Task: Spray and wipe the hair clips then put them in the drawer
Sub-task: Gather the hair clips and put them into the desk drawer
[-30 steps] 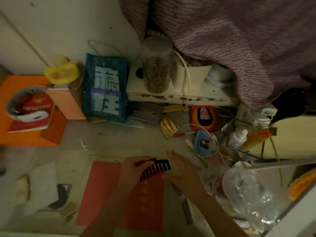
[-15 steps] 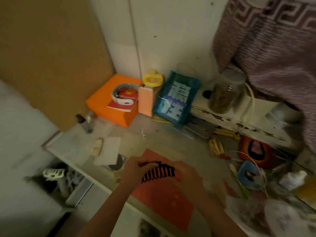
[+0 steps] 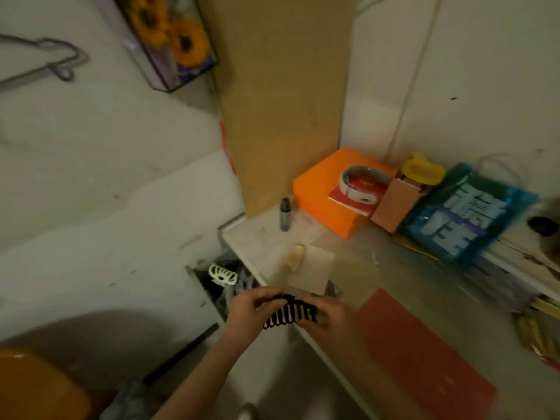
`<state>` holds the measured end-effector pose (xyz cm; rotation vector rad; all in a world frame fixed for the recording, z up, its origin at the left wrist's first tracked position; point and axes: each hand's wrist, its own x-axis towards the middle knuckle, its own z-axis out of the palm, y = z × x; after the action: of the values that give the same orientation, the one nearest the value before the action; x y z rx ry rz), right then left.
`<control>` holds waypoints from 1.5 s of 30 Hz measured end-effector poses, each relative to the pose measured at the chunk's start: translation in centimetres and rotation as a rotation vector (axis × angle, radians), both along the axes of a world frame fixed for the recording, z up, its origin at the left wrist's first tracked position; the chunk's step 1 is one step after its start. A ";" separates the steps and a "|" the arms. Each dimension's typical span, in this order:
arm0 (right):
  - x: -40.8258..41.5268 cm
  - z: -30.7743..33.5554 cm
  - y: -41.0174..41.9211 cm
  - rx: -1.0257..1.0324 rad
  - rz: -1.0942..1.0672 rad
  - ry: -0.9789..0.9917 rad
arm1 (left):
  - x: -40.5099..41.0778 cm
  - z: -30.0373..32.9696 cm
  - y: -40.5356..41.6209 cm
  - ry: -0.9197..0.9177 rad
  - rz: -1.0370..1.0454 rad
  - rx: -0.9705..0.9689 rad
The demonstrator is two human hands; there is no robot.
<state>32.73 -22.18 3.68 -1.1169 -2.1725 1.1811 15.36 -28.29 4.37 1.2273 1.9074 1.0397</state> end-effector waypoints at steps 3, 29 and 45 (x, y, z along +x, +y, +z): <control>-5.2 -0.8 -0.8 -0.048 -0.050 -0.040 | -5.5 -0.7 -1.4 0.087 0.052 -0.031; -23.2 -17.3 0.7 -0.500 -0.438 -0.106 | -19.6 -20.7 -4.1 0.548 -0.031 -0.529; -26.2 -24.1 0.8 -0.361 -0.384 -0.213 | -19.0 -23.8 -2.6 0.459 0.057 -0.492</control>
<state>6.57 -21.42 -20.47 -1.7911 -1.8050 1.3509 -3.59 -30.90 -19.43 1.1836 2.3671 0.2781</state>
